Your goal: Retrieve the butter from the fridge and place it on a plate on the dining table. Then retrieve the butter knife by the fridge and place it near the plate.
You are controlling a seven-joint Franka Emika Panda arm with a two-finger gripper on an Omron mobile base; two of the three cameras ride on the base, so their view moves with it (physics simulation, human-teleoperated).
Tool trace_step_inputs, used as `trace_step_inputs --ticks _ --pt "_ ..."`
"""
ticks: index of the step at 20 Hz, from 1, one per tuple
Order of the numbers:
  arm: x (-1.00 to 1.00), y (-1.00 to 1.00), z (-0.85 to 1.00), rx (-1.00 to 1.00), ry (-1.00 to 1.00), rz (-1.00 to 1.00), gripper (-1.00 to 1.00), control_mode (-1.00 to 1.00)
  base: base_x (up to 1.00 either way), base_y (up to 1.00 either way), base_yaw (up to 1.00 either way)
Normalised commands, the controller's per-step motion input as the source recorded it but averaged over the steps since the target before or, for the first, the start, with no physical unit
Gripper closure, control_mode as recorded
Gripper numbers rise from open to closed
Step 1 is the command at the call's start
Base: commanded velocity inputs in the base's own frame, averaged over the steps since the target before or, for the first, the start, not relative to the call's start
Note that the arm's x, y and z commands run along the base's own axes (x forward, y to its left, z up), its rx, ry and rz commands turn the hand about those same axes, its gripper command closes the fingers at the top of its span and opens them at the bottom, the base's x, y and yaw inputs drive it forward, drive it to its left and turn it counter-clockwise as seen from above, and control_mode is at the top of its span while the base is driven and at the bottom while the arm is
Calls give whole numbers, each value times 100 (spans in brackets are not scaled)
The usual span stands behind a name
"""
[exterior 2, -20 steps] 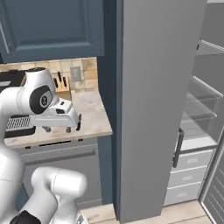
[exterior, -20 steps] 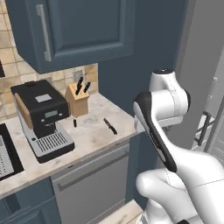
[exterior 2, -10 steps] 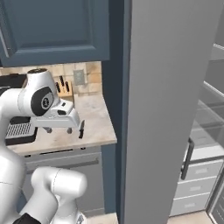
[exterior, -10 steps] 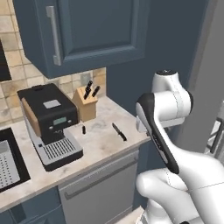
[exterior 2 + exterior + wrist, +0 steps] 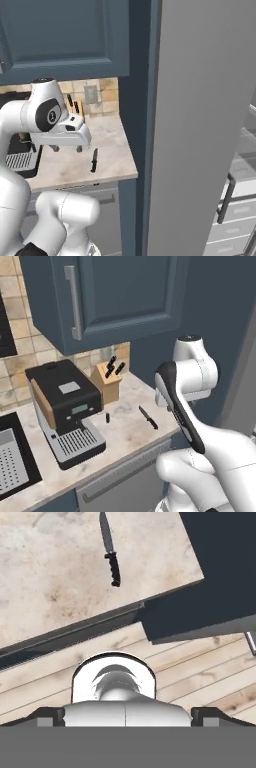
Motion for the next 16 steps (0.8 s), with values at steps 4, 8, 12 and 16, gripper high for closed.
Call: trace_step_inputs --ticks 4,8,12,16 --pt "0 0 0 0 0 0 -100 100 52 8 0" --pt "9 0 -6 0 -2 0 -100 -100 8 0 0" --pt "19 0 -25 4 -6 6 -100 -100 0 0 0" --pt "32 0 -36 4 -14 9 -100 -100 0 0 0"
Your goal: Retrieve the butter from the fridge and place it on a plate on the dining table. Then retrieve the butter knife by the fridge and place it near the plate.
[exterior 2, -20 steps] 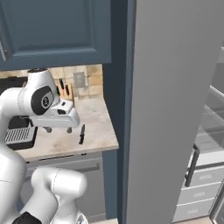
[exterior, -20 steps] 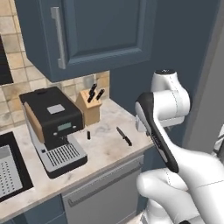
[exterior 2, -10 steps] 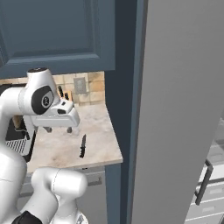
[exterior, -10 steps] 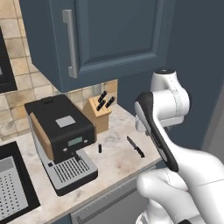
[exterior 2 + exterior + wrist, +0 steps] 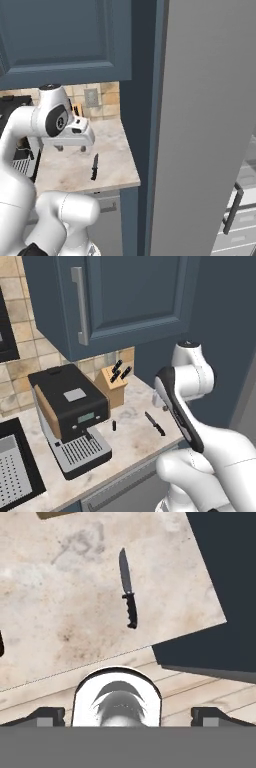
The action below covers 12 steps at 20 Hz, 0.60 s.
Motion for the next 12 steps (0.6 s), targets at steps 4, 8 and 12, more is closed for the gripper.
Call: trace_step_inputs --ticks 4,8,12 --pt "44 0 -55 0 -14 4 -100 -100 0 0 0" --pt "47 -4 -63 0 -4 1 -100 -100 0 0 0" --pt "35 -19 -65 0 0 0 -100 -100 0 0 0"
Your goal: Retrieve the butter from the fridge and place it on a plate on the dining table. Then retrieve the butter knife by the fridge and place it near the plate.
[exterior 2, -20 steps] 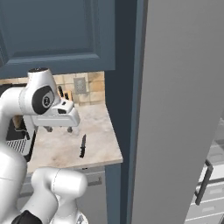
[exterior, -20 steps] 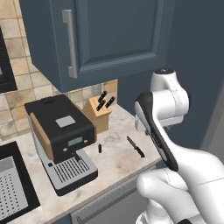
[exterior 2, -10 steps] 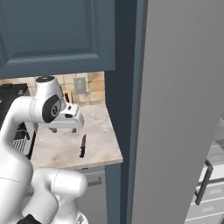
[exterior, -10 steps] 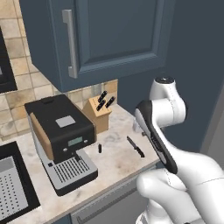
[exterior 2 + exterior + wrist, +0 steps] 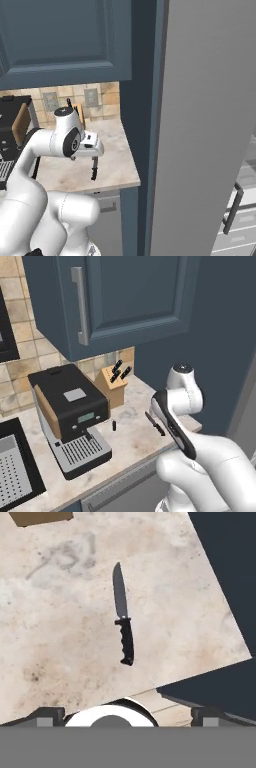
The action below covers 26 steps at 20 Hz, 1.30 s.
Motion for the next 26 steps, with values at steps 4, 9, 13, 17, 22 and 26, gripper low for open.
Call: trace_step_inputs --ticks 4,9,13,17,22,26 --pt "28 -12 -51 0 -1 0 -100 -100 0 0 0" --pt "22 9 -15 0 -5 10 -100 -100 0 0 0" --pt "23 14 -26 0 0 4 -100 -100 0 0 0" --pt "23 2 -41 0 2 0 -100 -100 0 0 0" --pt "33 0 -40 -2 12 -1 -100 -100 0 0 0" --pt "35 0 -53 0 5 0 -100 -100 0 0 0"
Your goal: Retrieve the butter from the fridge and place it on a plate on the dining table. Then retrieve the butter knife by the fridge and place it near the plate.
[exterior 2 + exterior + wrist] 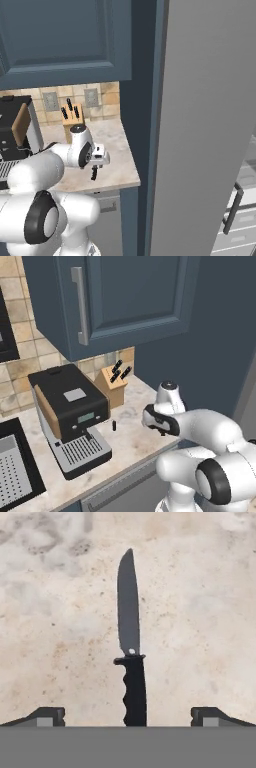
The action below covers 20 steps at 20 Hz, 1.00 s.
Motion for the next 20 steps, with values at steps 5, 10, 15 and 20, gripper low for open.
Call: trace_step_inputs --ticks 5,10,15,20 --pt "21 0 -45 0 5 0 -100 -100 0 0 0" --pt "4 0 -35 0 5 -2 -100 -100 0 0 0" --pt "0 0 -28 -1 7 -4 -100 -100 0 0 0" --pt "0 0 -13 0 1 -3 -100 -100 0 0 0"
